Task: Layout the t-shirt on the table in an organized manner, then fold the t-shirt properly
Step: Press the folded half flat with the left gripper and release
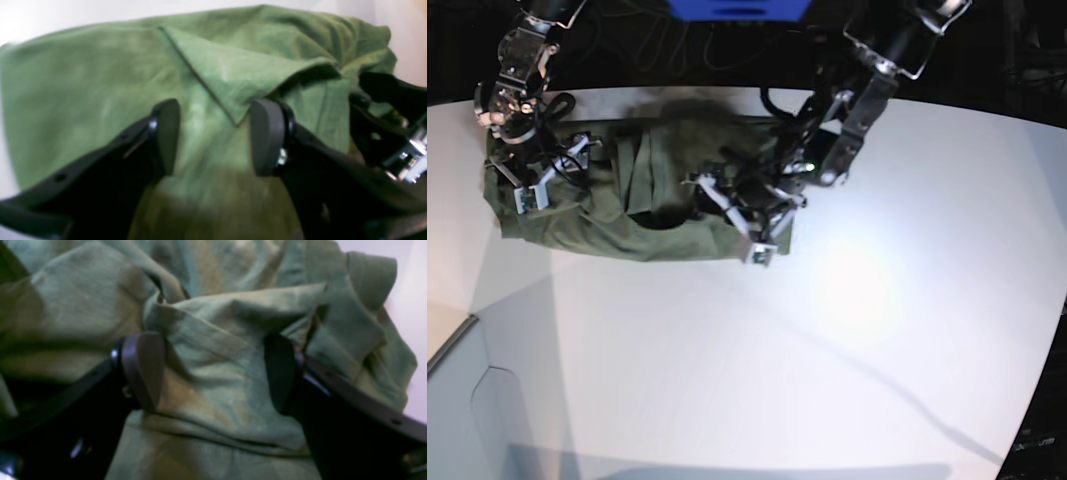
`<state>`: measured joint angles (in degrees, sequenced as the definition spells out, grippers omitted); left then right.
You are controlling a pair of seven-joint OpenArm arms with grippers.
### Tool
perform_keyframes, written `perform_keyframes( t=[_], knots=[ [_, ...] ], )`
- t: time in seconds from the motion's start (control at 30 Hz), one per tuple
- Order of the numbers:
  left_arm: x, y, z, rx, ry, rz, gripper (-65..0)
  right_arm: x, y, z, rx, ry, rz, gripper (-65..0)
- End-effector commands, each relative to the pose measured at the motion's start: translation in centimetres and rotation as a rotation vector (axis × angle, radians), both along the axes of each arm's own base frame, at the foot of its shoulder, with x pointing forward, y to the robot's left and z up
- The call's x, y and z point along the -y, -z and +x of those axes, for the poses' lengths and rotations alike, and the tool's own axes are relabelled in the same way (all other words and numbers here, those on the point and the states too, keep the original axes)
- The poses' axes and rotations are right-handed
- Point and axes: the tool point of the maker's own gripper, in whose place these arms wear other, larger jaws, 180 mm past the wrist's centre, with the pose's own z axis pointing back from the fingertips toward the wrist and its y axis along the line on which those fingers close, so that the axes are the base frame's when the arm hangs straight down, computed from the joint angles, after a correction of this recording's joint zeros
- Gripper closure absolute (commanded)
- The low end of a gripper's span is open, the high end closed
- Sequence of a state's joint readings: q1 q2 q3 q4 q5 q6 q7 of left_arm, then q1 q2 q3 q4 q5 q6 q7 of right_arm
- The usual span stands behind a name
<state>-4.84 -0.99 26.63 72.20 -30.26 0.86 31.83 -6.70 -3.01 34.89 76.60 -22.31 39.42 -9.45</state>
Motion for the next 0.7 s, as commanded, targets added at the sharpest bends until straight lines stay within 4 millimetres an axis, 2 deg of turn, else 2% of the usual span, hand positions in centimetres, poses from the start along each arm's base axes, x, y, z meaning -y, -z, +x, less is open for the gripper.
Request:
perform_keyframes(
  t=[0.0, 0.17, 0.3, 0.37, 0.47, 0.57, 0.67],
  knots=[
    [1.8, -1.6, 1.1, 0.040, 0.016, -0.041, -32.9, 0.1, -0.1, 0.0, -0.006, -0.013, -0.011, -47.3],
    [5.1, -2.2, 2.7, 0.029, 0.041, -0.062, -32.9, 0.1, -0.1, 0.0, -0.006, -0.013, -0.011, -47.5],
    [7.1, -4.5, 4.5, 0.072, 0.041, -0.102, -32.9, 0.2, -0.3, 0.1, -0.002, -0.012, -0.015, -47.7],
    [7.2, -5.8, 5.8, 0.128, 0.011, -0.133, -32.9, 0.5, -0.6, 0.3, 0.007, -0.006, -0.020, -47.7],
    [6.5, -7.4, 6.8, 0.200, -0.020, -0.156, -32.9, 1.5, -1.8, 0.9, 0.036, -0.006, -0.053, -47.8],
    [3.6, -7.3, 6.6, 0.235, -0.031, -0.124, -32.9, 2.1, -3.6, 1.5, 0.078, -0.009, -0.089, -47.8],
    [-0.3, -6.2, 4.7, 0.251, -0.037, -0.075, -32.9, 3.2, -5.1, 1.9, 0.109, 0.009, -0.122, -47.9]
  ],
)
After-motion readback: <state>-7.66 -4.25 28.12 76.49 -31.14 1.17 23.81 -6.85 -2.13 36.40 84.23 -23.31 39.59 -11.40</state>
